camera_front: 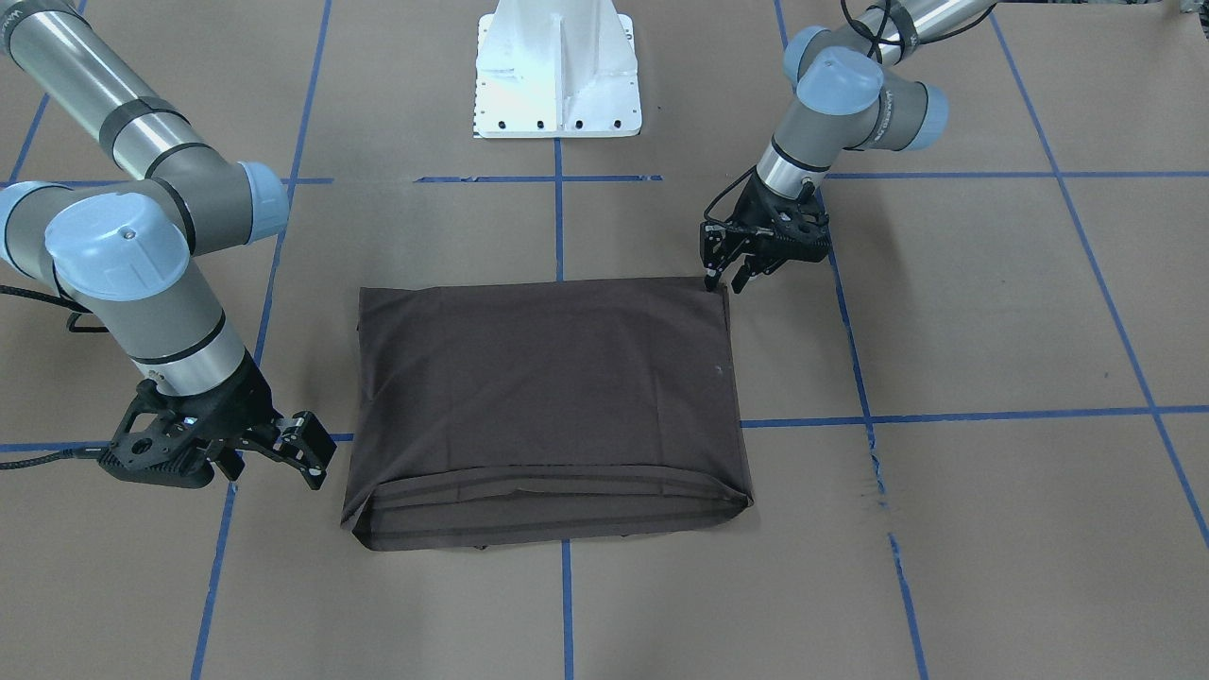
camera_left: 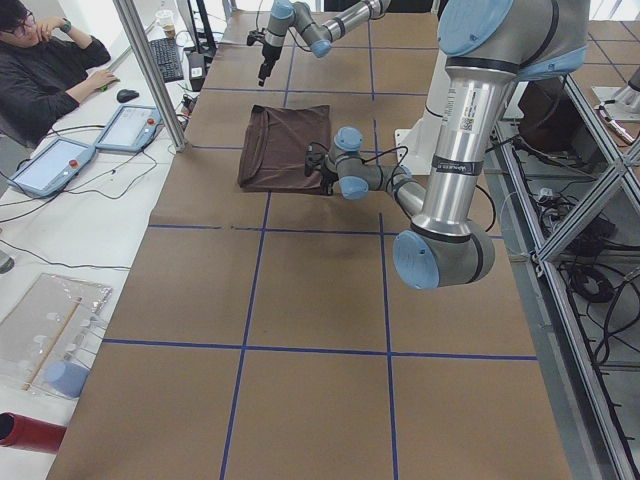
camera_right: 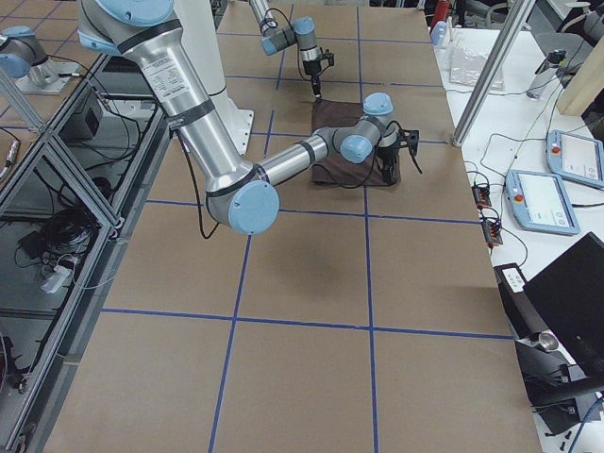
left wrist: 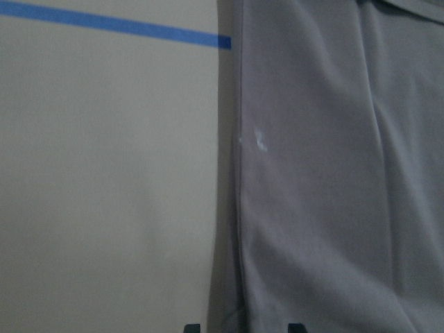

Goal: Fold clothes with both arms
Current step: 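Move the left gripper to the folded shirt's side edge while the right arm withdraws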

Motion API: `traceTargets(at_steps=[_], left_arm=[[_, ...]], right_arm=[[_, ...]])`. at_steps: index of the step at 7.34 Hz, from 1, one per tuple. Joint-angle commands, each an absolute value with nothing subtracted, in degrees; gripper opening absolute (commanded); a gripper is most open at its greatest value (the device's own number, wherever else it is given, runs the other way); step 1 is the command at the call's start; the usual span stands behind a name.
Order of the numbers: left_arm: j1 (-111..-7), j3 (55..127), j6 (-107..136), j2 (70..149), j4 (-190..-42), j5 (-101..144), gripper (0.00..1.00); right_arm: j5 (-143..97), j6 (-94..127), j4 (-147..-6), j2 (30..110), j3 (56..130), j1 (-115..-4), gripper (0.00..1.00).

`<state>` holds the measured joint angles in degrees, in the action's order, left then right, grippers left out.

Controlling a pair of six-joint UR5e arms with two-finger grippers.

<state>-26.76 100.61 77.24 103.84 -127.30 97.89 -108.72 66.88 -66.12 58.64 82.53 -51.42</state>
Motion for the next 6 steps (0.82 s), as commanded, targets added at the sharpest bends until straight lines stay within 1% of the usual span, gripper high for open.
traceTargets(at_steps=[1, 3, 6], left_arm=[[-26.1, 100.5, 78.7, 103.8, -127.3, 96.8, 0.39], [-25.6, 100.5, 79.8, 104.1, -127.3, 96.7, 0.0], [-25.7, 100.6, 79.5, 103.7, -127.3, 96.0, 0.0]], right_arm=[[-108.7, 66.9, -66.1, 58.8, 82.5, -51.4, 1.0], [-108.7, 66.9, -66.1, 58.9, 82.5, -51.4, 1.0], [-108.5, 67.0, -66.1, 59.1, 82.6, -51.4, 1.0]])
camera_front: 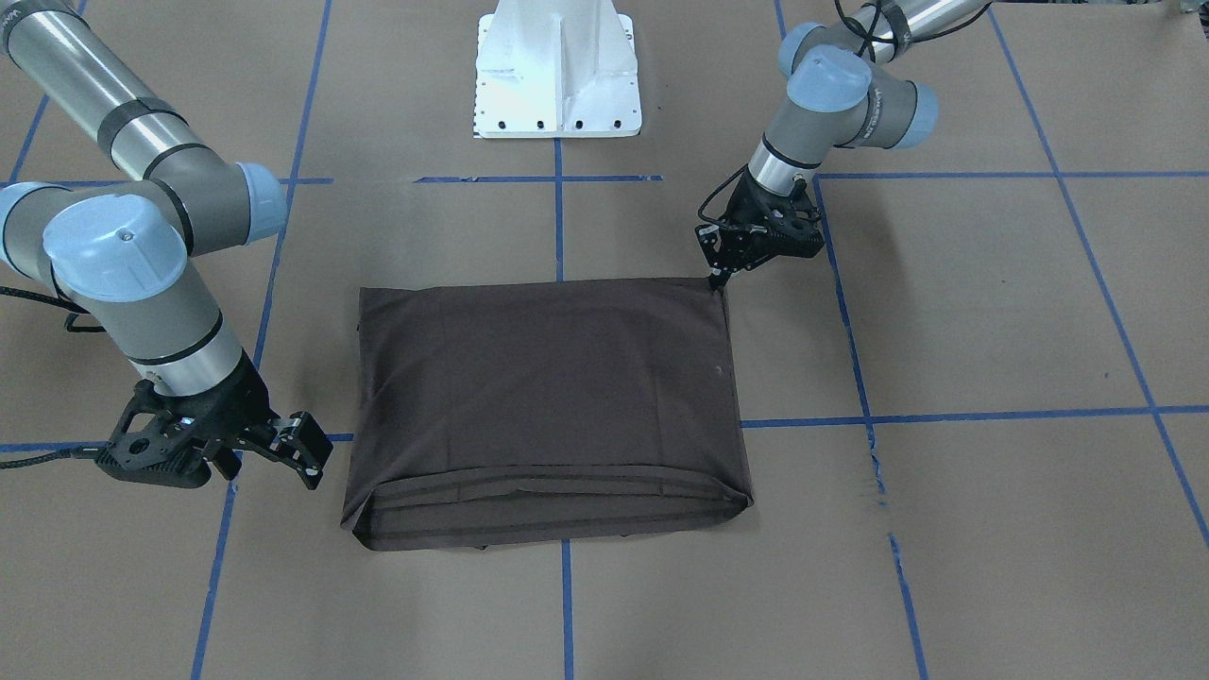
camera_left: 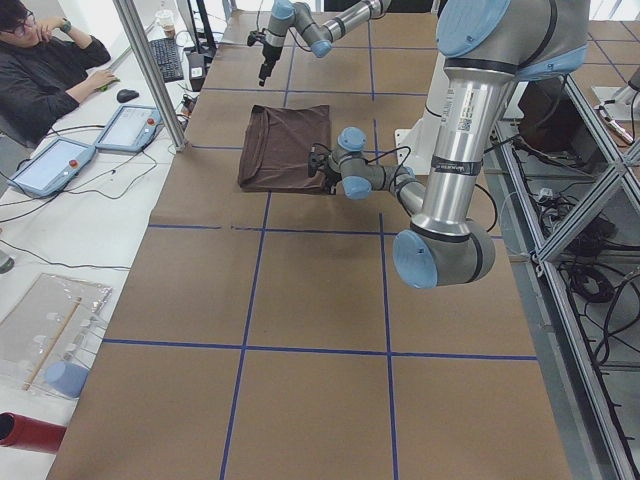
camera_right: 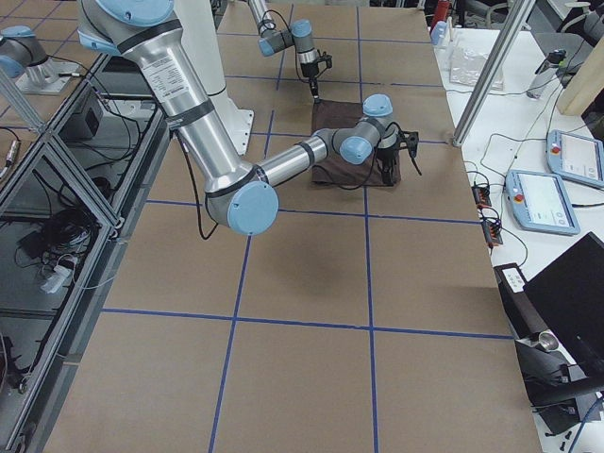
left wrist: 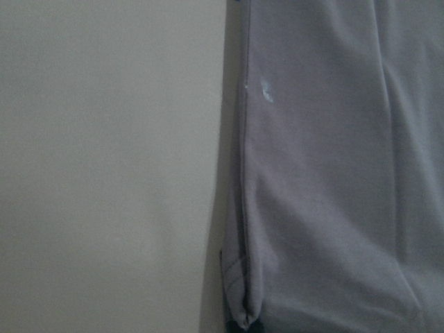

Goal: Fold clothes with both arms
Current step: 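Move the left gripper to the folded shirt's side edge while the right arm withdraws, then drag and rotate the folded shirt with the left gripper while the right gripper approaches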

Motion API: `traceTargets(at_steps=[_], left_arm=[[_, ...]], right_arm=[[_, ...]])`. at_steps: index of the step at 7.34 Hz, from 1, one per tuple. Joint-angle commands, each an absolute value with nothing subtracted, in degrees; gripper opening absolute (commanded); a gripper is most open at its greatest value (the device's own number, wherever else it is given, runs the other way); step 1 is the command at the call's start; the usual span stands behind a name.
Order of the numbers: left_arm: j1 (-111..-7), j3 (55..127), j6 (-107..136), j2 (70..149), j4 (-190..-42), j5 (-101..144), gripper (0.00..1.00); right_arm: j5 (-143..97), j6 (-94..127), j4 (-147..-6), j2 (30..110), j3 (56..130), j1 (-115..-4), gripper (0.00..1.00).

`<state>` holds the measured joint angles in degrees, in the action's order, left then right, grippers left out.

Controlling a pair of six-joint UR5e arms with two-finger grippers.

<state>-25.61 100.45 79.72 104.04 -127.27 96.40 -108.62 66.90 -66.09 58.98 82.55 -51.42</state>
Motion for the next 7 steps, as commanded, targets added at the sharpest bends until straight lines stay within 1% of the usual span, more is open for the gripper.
traceTargets(at_steps=[1, 2, 4, 5, 6, 7], left_arm=[[-26.2, 101.6, 78.6, 103.2, -127.3, 96.5, 0.0], [-26.5, 102.4, 73.7, 101.4, -127.2, 96.4, 0.0], [-35.5, 99.9, 62.8, 101.6, -126.7, 96.4, 0.0], [-40.6, 95.8, 57.7, 102.6, -126.7, 96.6, 0.0], [-44.3, 90.5, 54.4, 106.7, -126.7, 96.4, 0.0], [-47.3, 83.0, 52.2, 112.0, -127.2, 96.2, 0.0]], right_arm=[[-108.5, 67.3, -66.1, 59.0, 82.8, -51.4, 1.0], [-108.5, 67.5, -66.1, 59.1, 83.5, -51.4, 1.0], [-108.5, 67.8, -66.1, 59.2, 83.5, -51.4, 1.0], [-108.5, 67.9, -66.2, 59.2, 83.5, -51.4, 1.0], [-108.4, 67.9, -66.2, 59.2, 83.5, -51.4, 1.0], [-108.4, 68.0, -66.2, 59.2, 83.5, -51.3, 1.0]])
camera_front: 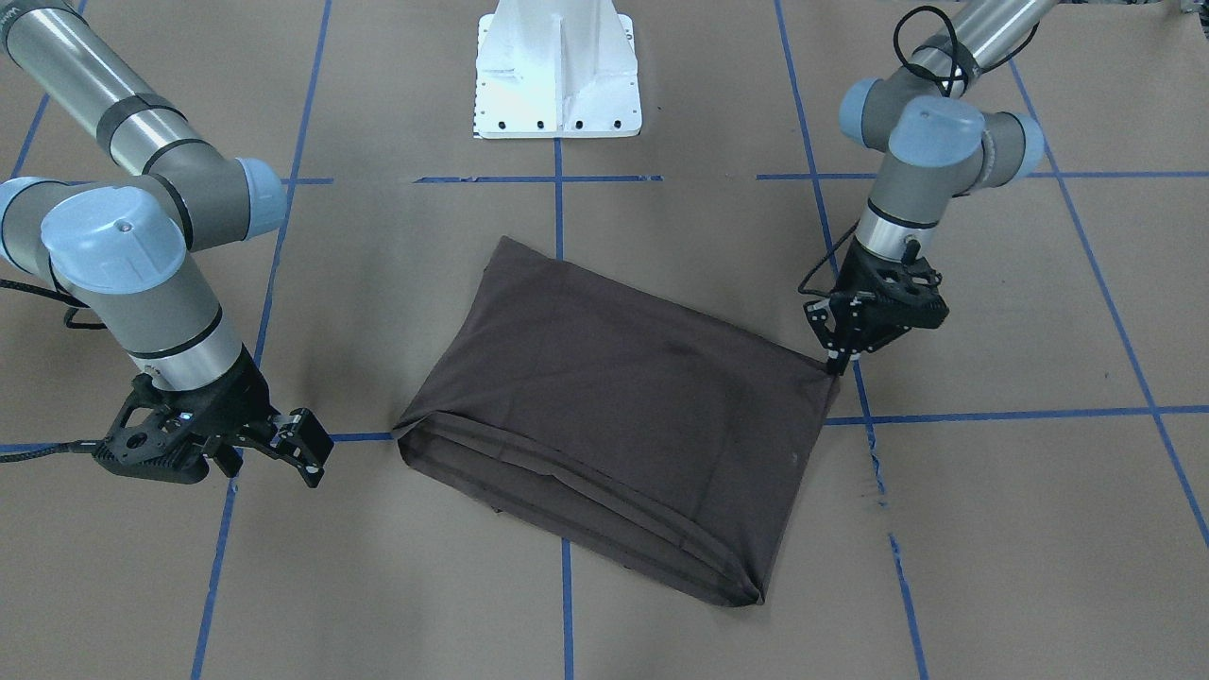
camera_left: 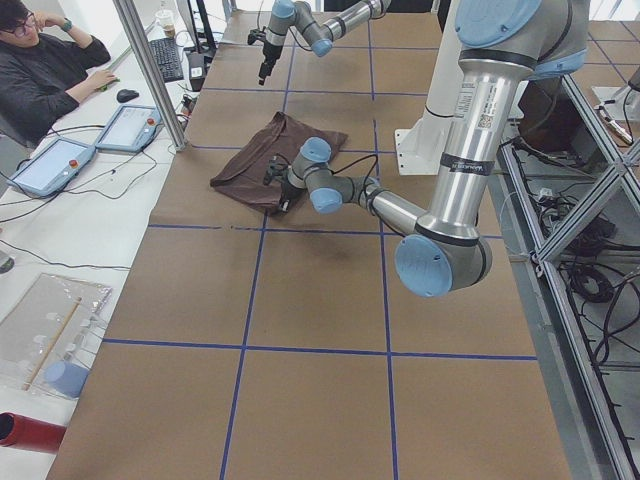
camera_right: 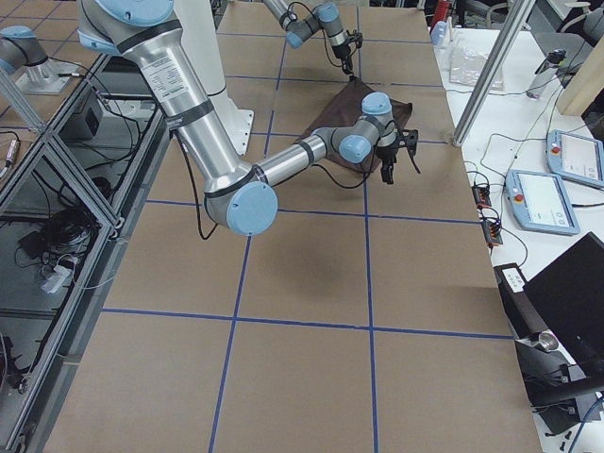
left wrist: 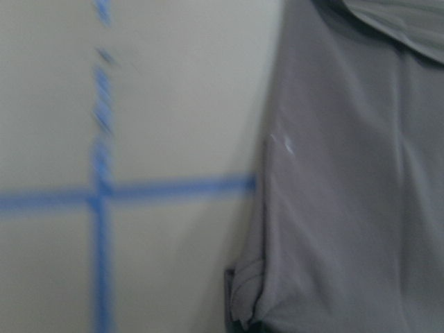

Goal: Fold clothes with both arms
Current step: 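Drag and rotate the folded shirt with the left gripper while the right gripper approaches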

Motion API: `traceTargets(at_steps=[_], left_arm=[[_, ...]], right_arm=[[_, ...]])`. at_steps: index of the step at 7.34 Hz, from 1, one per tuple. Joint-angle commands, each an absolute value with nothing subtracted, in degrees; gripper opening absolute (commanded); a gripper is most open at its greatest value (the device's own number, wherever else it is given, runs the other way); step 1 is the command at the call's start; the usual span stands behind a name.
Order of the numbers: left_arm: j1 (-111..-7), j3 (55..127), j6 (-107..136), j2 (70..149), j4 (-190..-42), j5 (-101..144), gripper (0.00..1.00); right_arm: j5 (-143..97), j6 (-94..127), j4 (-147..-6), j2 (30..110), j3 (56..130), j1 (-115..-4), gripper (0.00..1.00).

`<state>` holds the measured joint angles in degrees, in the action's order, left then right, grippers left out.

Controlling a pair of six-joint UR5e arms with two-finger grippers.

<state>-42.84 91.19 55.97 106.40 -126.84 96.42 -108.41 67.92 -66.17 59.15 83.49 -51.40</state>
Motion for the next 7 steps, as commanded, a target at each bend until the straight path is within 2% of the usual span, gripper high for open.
traceTargets(at_steps=[1, 4, 5, 6, 7], left_arm=[[-49.5, 73.9, 50.9, 118.6, -127.4, 96.2, 0.0], [-51.9, 49.0, 49.6, 135.3, -134.3, 91.2, 0.0], [-52.0, 47.4, 49.3, 135.4, -136.2, 91.2, 0.0], [-52.0, 47.7, 47.6, 134.0, -136.6, 91.5, 0.4], [-52.5, 50.7, 41.3, 131.9, -136.9, 91.8, 0.99]], right_arm=[[-108.4, 68.3, -66.2, 59.1, 83.6, -51.3, 1.0], [-108.5, 68.7, -67.0, 59.1, 85.8, -51.3, 1.0], [-108.5, 71.0, -67.0, 58.9, 85.8, -50.7, 1.0], [-108.2, 72.6, -66.9, 58.5, 85.9, -49.9, 1.0], [-107.2, 75.1, -66.8, 57.5, 85.6, -47.7, 1.0]])
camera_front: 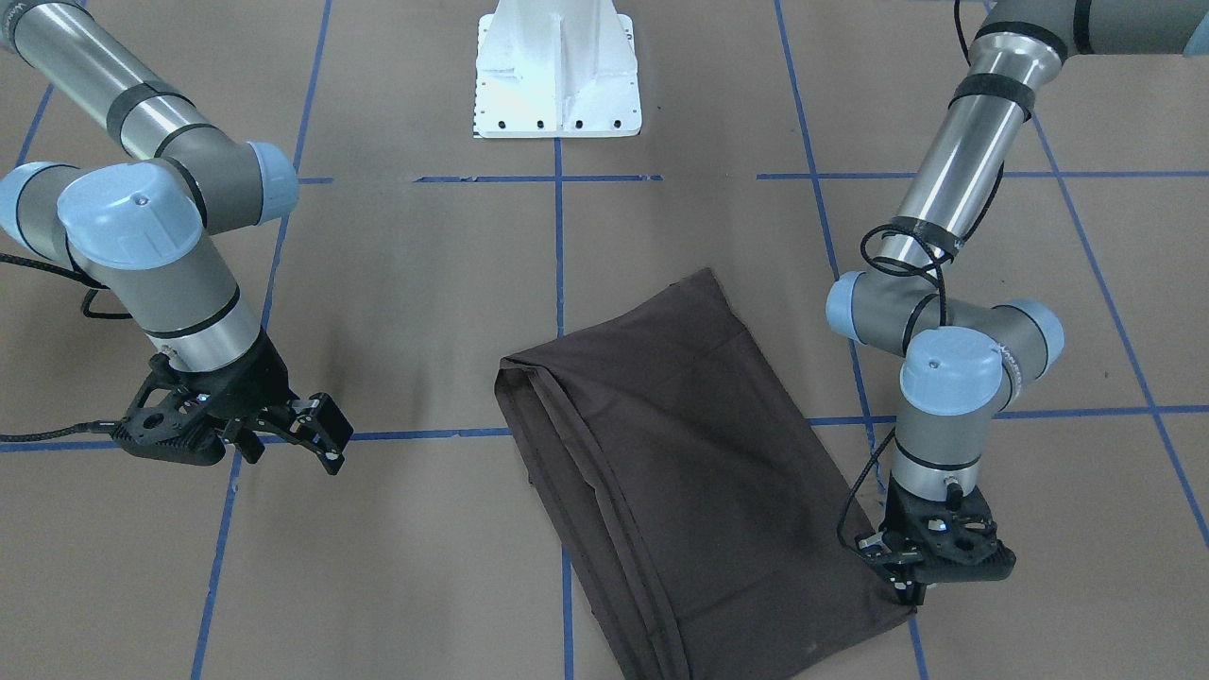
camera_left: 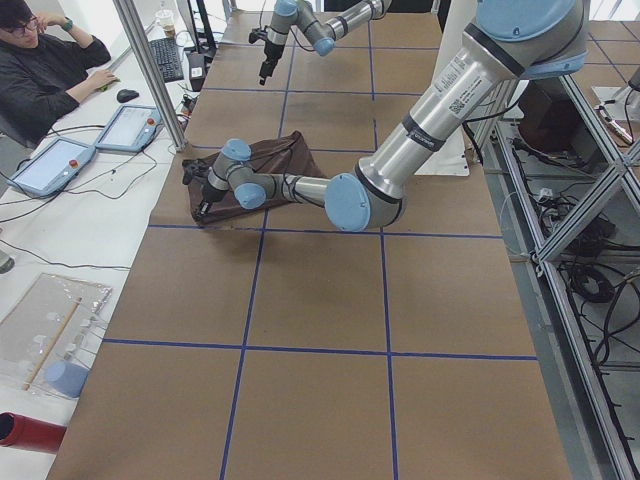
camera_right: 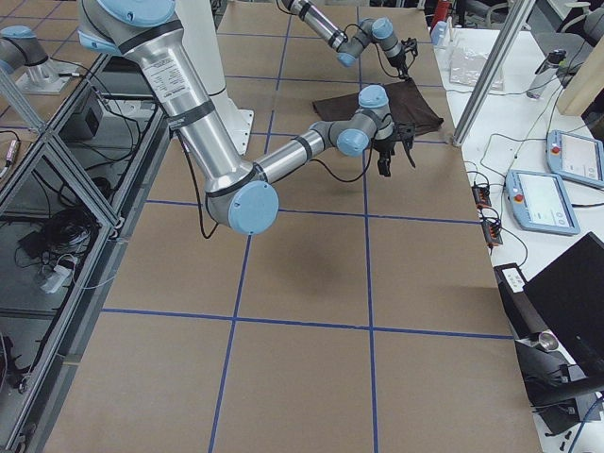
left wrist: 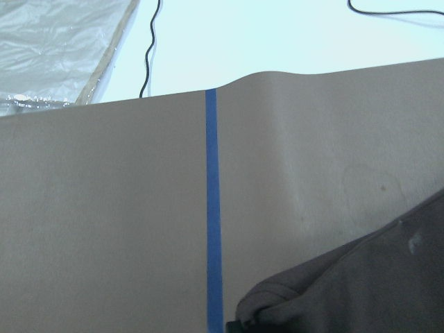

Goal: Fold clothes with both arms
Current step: 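Drag and rotate the folded shirt with the left gripper while the right gripper approaches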

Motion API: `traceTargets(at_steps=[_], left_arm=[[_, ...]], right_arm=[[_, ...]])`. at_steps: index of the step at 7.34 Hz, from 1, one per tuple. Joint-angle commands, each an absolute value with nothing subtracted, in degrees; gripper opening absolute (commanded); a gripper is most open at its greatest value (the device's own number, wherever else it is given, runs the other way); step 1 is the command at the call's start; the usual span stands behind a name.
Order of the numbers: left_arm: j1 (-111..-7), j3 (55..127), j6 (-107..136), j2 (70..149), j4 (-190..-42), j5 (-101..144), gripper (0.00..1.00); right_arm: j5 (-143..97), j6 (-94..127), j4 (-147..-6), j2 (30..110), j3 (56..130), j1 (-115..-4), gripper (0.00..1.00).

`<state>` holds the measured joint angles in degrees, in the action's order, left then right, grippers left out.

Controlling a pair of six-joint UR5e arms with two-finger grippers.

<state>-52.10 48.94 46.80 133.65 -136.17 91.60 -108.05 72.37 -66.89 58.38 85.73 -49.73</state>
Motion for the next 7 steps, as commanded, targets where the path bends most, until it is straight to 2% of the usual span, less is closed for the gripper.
traceTargets(at_steps=[1, 2, 3, 5, 7], left_arm=[[-53.6, 54.8, 39.5, 130.6, -136.8, 94.5, 1.0], [-54.2, 57.6, 39.0, 128.3, -137.2, 100.3, 1.0], [-54.2, 61.6, 39.5, 126.6, -137.0, 100.9, 1.0], [-54.1, 63.5, 39.9, 125.2, -137.1, 100.9, 1.0], [-54.0, 63.6, 40.1, 125.2, -137.2, 100.9, 1.0]], right_arm=[[-105.7, 76.2, -66.8, 55.3, 84.9, -45.8, 1.0], [-103.6, 76.5, -67.1, 52.2, 83.9, -44.3, 1.0], [-102.7, 77.4, -66.7, 48.6, 79.8, -43.3, 0.9], [-99.0, 81.3, -66.4, 40.9, 71.3, -40.8, 0.69], [-95.6, 81.6, -66.3, 34.6, 63.5, -38.2, 0.62]])
